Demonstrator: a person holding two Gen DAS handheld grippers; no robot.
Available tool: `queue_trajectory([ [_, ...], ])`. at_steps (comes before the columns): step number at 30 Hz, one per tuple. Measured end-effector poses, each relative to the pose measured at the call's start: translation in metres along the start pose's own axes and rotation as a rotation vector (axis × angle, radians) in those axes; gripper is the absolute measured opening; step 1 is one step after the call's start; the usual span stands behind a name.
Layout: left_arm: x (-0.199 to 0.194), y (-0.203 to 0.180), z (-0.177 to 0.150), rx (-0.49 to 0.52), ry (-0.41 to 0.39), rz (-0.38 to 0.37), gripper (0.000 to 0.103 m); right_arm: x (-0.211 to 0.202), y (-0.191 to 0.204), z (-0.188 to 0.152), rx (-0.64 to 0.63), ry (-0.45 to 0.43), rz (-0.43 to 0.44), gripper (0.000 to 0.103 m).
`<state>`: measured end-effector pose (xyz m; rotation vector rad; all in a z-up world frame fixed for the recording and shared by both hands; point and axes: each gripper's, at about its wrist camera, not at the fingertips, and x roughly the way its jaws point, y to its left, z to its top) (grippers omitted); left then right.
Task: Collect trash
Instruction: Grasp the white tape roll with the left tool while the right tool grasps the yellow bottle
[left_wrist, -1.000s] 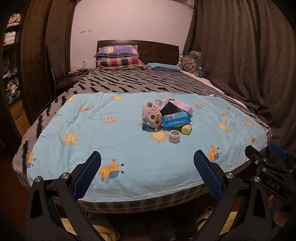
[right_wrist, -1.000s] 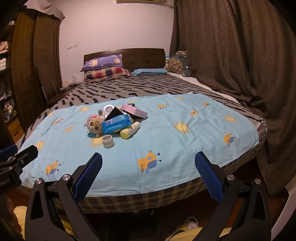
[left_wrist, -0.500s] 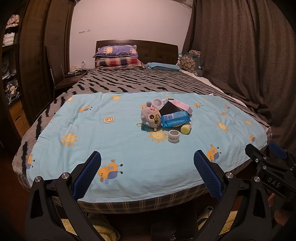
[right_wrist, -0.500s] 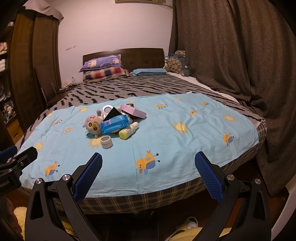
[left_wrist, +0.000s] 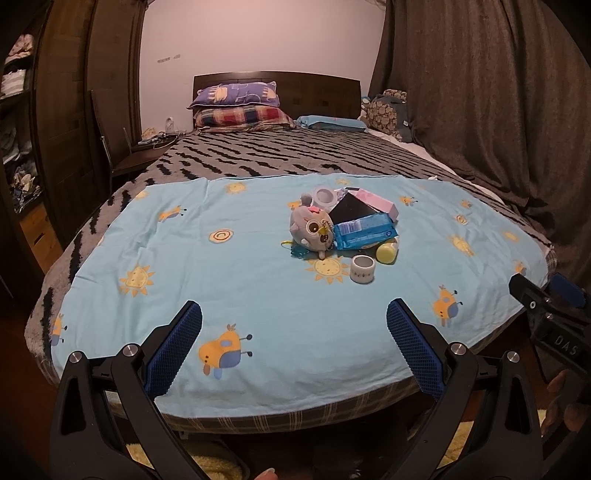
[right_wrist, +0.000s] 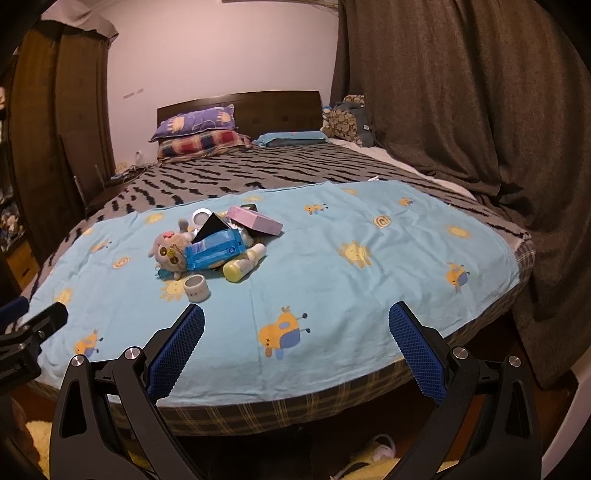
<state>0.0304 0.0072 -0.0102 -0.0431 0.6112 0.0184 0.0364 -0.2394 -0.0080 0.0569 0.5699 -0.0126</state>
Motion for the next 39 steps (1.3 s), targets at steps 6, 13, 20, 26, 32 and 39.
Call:
queue_trajectory([
  [6, 0.027, -0.001, 0.005, 0.014, 0.038, -0.019, 0.095, 0.033, -0.006, 0.003, 0.039, 0.036, 0.047, 0.100],
  [13, 0.061, -0.002, 0.008, 0.037, 0.081, -0.040, 0.091, 0.087, 0.004, 0.009, -0.004, 0.135, 0.043, 0.100],
  [20, 0.102, -0.007, 0.003, 0.074, 0.167, -0.071, 0.072, 0.139, 0.020, 0.018, 0.032, 0.191, 0.109, 0.077],
  [26, 0.118, -0.009, 0.002, 0.080, 0.200, -0.139, 0.069, 0.177, 0.039, 0.027, 0.061, 0.243, 0.225, 0.061],
  [32, 0.131, -0.018, 0.006, 0.092, 0.204, -0.173, 0.068, 0.203, 0.060, 0.032, 0.027, 0.283, 0.222, 0.057],
  [39, 0.152, -0.031, 0.006, 0.095, 0.241, -0.234, 0.068, 0.218, 0.048, 0.032, -0.002, 0.297, 0.086, 0.053],
])
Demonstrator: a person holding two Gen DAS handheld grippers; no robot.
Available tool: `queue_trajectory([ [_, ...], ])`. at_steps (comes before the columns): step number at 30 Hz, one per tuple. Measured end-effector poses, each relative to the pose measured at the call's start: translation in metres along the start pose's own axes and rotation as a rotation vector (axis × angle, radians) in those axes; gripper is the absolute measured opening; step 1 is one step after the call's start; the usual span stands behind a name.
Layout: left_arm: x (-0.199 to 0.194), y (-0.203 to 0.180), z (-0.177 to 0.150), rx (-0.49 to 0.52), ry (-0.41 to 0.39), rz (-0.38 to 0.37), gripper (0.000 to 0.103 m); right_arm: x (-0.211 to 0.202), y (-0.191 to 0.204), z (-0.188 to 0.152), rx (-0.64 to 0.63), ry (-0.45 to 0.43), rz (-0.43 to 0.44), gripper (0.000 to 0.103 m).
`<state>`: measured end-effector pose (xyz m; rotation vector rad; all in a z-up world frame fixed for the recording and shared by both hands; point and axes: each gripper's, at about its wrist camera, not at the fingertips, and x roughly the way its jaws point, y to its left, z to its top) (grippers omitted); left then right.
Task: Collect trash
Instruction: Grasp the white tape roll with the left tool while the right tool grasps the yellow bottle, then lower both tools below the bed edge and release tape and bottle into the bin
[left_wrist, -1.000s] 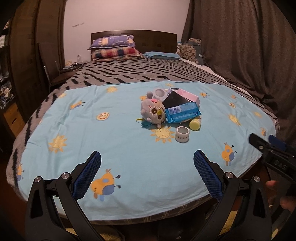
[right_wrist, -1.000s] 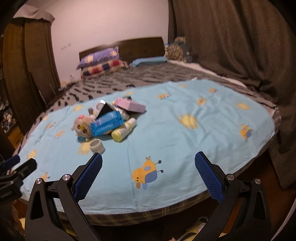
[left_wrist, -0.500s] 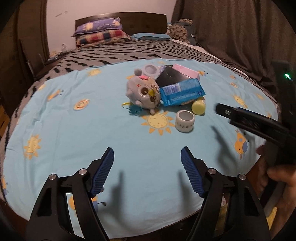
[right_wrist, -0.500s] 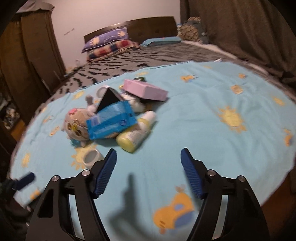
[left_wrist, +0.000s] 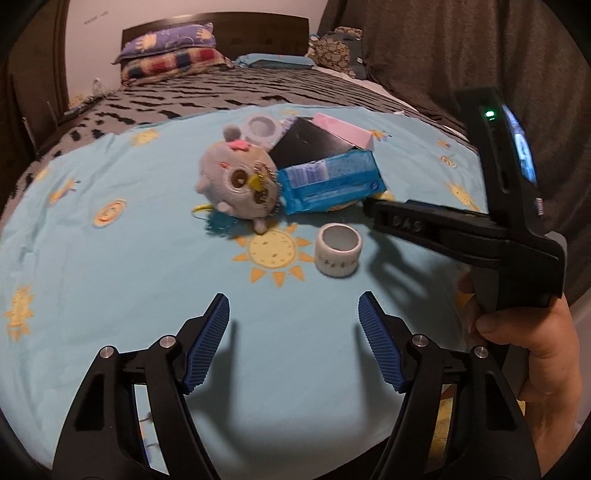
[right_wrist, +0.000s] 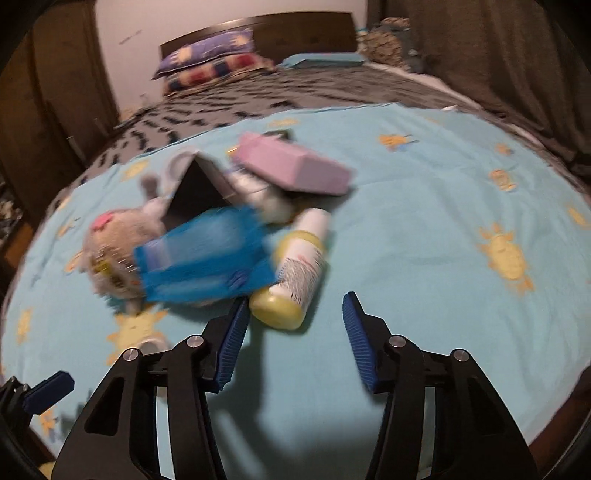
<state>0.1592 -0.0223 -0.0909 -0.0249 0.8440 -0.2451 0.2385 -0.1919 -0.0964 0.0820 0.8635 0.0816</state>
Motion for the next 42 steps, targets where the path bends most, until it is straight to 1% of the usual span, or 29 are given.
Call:
queue_trajectory([
  [3, 0.013, -0.003, 0.005, -0.009, 0.011, -0.036, 0.068, -0.001, -0.020, 0.004, 0.032, -0.015, -0.037, 0.053],
  [6, 0.026, -0.008, 0.014, -0.007, 0.013, -0.059, 0.066, 0.006, -0.034, 0.010, 0.045, -0.011, -0.029, 0.053],
  [9, 0.038, -0.011, 0.021, -0.014, 0.021, -0.076, 0.057, 0.011, -0.032, 0.014, 0.019, -0.008, -0.029, 0.053],
  [11, 0.047, -0.011, 0.026, -0.024, 0.024, -0.079, 0.047, 0.015, -0.029, 0.016, 0.000, -0.005, -0.021, 0.054],
  [13, 0.050, -0.010, 0.029, -0.032, 0.022, -0.085, 0.044, 0.020, -0.027, 0.020, -0.010, -0.004, -0.011, 0.054],
  [14, 0.051, -0.010, 0.030, -0.035, 0.021, -0.090, 0.040, 0.022, -0.026, 0.021, -0.014, -0.004, -0.007, 0.054],
  [15, 0.052, -0.010, 0.031, -0.037, 0.020, -0.096, 0.036, 0.024, -0.026, 0.023, -0.020, -0.007, -0.002, 0.052],
  [16, 0.053, -0.010, 0.032, -0.039, 0.019, -0.100, 0.031, 0.025, -0.025, 0.024, -0.026, -0.009, 0.003, 0.048],
  [17, 0.054, -0.009, 0.033, -0.042, 0.018, -0.101, 0.031, 0.025, -0.024, 0.024, -0.030, -0.012, 0.009, 0.040],
  [22, 0.052, -0.012, 0.033, -0.039, 0.007, -0.100, 0.031, 0.020, -0.020, 0.021, -0.068, -0.027, 0.024, 0.037],
  [25, 0.039, -0.012, 0.029, -0.035, -0.012, -0.100, 0.031, 0.007, -0.023, 0.014, -0.067, -0.037, 0.031, 0.036],
  [28, 0.024, -0.012, 0.022, -0.028, -0.033, -0.092, 0.031, -0.017, -0.028, 0.003, -0.069, -0.054, 0.035, 0.035],
  [30, 0.009, -0.017, 0.013, -0.016, -0.044, -0.101, 0.031, -0.035, -0.031, -0.006, -0.069, -0.069, 0.045, 0.035],
  [36, -0.030, -0.030, -0.016, 0.004, -0.052, -0.087, 0.031, -0.092, -0.040, -0.049, -0.070, -0.088, 0.074, 0.034],
  [42, -0.067, -0.042, -0.053, 0.034, -0.068, -0.077, 0.031, -0.138, -0.045, -0.093, -0.092, -0.092, 0.108, 0.033],
])
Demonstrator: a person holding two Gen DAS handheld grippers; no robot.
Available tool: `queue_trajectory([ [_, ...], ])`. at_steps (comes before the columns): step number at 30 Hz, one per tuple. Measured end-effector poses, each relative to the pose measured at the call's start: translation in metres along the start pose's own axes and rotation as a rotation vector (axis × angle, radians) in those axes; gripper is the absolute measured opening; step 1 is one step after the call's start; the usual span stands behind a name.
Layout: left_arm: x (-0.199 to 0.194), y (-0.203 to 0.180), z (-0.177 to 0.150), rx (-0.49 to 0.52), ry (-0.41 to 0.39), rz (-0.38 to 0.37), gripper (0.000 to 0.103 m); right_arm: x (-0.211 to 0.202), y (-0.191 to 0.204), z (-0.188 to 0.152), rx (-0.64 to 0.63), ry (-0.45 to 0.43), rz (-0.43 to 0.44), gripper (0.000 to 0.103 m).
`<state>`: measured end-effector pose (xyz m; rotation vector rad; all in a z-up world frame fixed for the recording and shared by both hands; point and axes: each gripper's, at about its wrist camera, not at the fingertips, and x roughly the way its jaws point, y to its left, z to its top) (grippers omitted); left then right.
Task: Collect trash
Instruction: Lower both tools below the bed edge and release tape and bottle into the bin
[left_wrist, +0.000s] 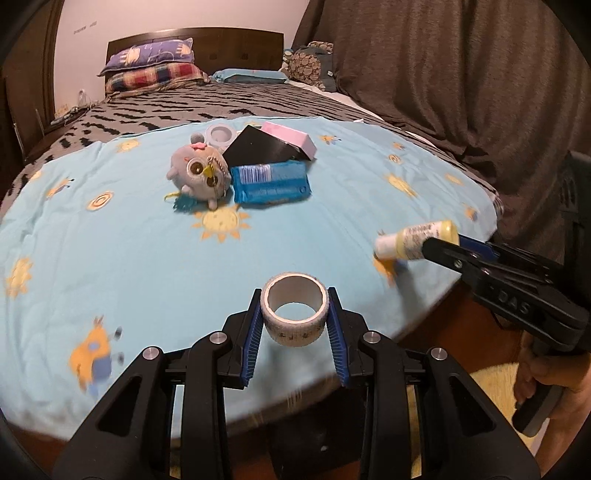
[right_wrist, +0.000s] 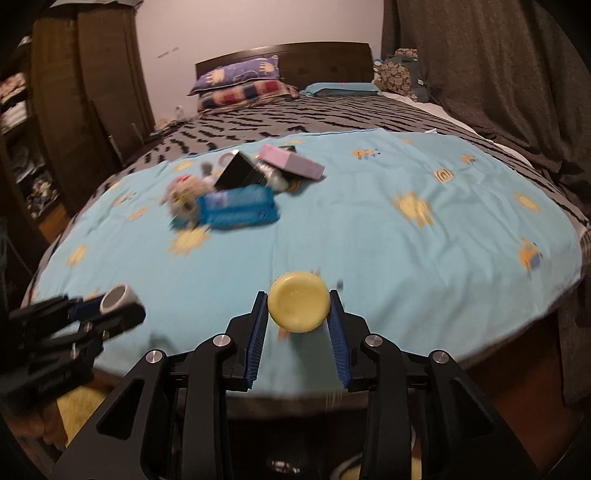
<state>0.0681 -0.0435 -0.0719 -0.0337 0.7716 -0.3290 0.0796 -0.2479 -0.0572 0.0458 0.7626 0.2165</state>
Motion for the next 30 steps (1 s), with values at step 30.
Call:
queue_trajectory([
  [30, 0.131, 0.010, -0.179, -0.053, 0.465, -0.051, 0.031, 0.098, -0.006, -0.184, 0.092, 0.382, 0.012, 0.033],
])
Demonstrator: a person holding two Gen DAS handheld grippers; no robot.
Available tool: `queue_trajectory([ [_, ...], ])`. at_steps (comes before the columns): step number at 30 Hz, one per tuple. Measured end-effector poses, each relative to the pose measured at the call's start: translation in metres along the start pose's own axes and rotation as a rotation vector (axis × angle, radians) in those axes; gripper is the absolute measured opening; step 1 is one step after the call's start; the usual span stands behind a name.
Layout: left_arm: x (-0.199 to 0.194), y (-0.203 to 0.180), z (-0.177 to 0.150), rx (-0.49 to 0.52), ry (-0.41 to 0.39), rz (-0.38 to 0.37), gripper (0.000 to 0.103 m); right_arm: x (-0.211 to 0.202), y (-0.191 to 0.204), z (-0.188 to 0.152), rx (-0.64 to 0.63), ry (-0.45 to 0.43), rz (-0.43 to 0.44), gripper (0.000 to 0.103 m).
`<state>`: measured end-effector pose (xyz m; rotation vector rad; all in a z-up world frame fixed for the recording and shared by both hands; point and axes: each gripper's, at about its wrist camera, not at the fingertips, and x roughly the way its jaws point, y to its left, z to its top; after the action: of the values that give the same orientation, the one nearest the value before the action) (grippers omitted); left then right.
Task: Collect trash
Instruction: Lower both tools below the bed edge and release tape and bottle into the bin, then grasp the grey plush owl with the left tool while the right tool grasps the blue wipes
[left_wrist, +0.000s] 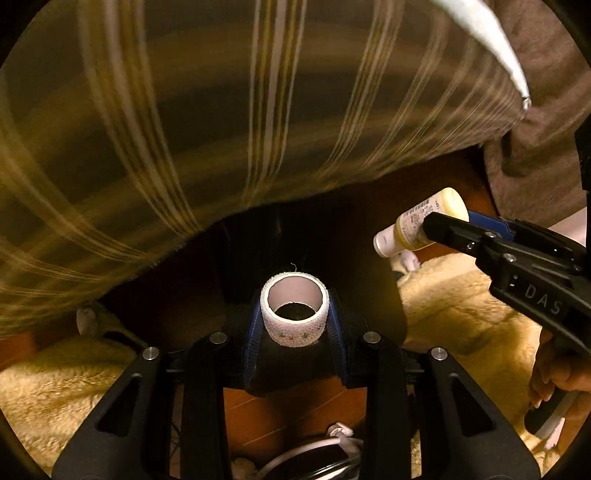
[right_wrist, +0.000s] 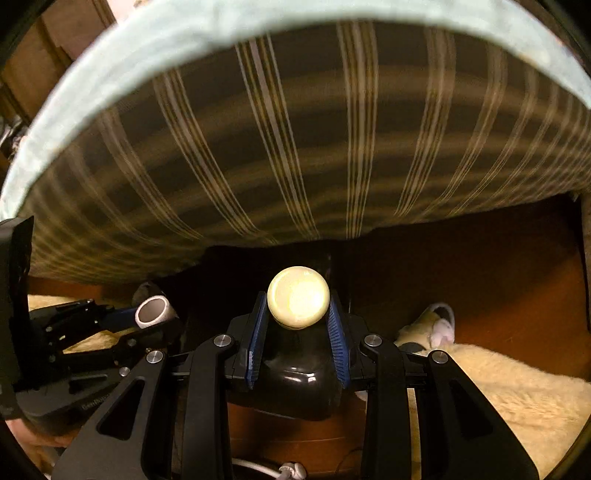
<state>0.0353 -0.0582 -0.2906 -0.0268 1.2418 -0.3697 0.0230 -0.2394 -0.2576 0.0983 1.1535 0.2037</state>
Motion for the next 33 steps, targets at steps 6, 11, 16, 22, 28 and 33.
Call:
queue_trajectory([
  [6, 0.038, 0.007, -0.003, 0.006, 0.062, 0.014, 0.032, 0.035, -0.003, -0.011, 0.036, 0.046, 0.001, 0.033],
  [11, 0.048, 0.015, -0.010, 0.006, 0.092, 0.017, 0.034, 0.051, -0.006, -0.010, 0.047, 0.084, 0.000, 0.034],
  [16, 0.045, 0.011, -0.007, 0.002, 0.086, 0.025, 0.055, 0.049, -0.010, -0.005, 0.059, 0.087, 0.004, 0.040],
  [22, 0.016, -0.003, 0.001, 0.015, 0.030, 0.041, 0.066, 0.010, -0.015, 0.013, 0.073, 0.005, 0.002, 0.043],
  [28, -0.077, -0.029, 0.026, 0.066, -0.164, 0.032, 0.080, -0.076, -0.009, 0.049, 0.044, -0.240, -0.029, 0.065],
  [33, -0.138, -0.024, 0.052, 0.059, -0.296, 0.062, 0.087, -0.130, 0.005, 0.087, -0.004, -0.371, -0.008, 0.075],
])
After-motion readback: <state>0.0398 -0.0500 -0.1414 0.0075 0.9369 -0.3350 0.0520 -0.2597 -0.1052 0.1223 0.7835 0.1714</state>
